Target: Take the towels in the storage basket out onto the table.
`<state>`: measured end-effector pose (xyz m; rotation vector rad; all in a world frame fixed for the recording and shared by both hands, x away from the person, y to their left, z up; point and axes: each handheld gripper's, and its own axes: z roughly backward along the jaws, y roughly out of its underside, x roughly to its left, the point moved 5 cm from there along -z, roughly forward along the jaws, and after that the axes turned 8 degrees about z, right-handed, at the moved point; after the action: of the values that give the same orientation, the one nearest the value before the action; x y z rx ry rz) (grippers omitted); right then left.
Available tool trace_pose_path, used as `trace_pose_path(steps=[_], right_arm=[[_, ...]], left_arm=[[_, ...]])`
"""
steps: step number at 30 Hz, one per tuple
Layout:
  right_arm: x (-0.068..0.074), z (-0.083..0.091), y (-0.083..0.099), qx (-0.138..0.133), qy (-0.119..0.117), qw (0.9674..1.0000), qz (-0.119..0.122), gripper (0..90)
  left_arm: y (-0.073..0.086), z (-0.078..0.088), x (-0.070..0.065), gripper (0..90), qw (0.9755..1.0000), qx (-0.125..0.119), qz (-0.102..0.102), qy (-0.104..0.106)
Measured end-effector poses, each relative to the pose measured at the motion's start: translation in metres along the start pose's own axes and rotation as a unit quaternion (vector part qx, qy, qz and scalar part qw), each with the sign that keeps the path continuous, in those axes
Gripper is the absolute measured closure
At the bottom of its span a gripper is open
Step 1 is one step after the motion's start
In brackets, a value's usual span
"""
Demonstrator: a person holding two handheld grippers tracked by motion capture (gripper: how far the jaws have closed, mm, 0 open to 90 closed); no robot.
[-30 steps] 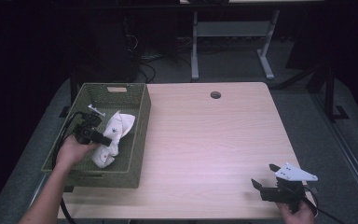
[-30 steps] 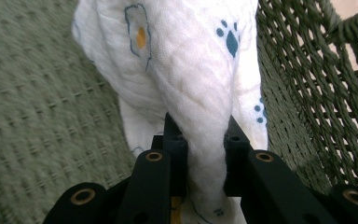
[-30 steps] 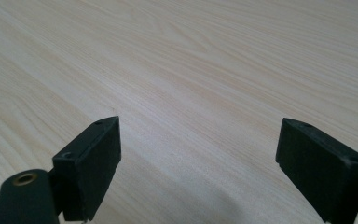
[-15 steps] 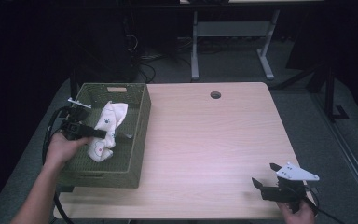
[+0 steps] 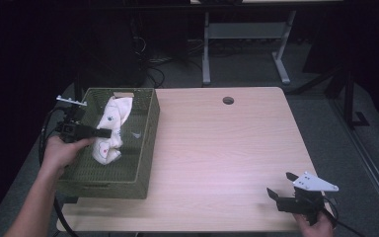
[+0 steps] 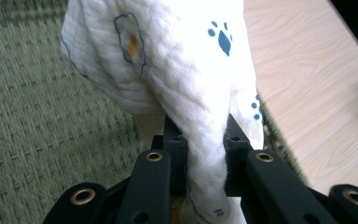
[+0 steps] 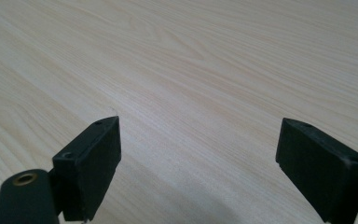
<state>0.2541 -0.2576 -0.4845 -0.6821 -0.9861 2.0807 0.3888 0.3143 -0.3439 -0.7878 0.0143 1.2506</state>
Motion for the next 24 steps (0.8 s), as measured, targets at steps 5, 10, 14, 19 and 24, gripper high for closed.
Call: trace_pose_path(steps=[5,10,14,19,24], right_arm=[[-0.001,0.000,0.000,-0.002,0.002,1.0000,-0.002,13.6],[-0.001,0.000,0.000,-0.001,0.002,1.0000,0.000,13.6],[-0.002,0.000,0.000,-0.002,0.003,1.0000,-0.001,13.6],[-0.002,0.000,0.000,-0.002,0.004,1.0000,0.000,13.6],[-0.002,0.000,0.000,-0.003,0.003,1.0000,-0.001,13.6]], left_arm=[[-0.005,0.005,-0.007,77.0,0.9999,-0.010,0.001,0.011],[-0.013,0.012,-0.018,77.1,0.9993,-0.022,-0.003,0.031],[-0.018,0.016,-0.028,77.1,0.9988,-0.030,-0.008,0.039],[-0.026,0.023,-0.042,77.1,0.9974,-0.043,-0.017,0.055],[-0.034,0.026,-0.057,77.1,0.9963,-0.051,-0.027,0.064]])
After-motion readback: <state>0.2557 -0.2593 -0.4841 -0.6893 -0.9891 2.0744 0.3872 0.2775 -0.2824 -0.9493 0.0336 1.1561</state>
